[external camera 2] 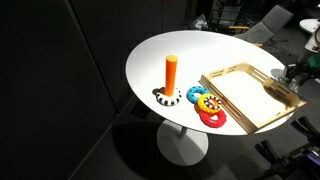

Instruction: Pick up the clear ring and put it in the tray

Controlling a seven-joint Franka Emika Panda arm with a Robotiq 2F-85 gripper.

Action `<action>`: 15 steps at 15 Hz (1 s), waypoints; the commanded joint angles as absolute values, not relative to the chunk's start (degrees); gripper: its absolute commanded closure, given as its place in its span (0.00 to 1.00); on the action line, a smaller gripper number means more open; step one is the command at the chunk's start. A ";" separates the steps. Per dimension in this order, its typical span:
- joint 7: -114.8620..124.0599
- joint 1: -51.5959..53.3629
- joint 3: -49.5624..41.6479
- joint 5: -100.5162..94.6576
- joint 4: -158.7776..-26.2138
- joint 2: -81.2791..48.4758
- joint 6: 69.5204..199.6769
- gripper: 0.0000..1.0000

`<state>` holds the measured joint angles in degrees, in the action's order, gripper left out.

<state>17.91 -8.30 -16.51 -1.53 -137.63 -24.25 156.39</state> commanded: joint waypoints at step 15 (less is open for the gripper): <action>23.09 -1.16 -17.10 -4.73 -139.62 -11.10 154.51 0.92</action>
<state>20.70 -2.11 -18.49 -3.15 -138.81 -13.84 156.14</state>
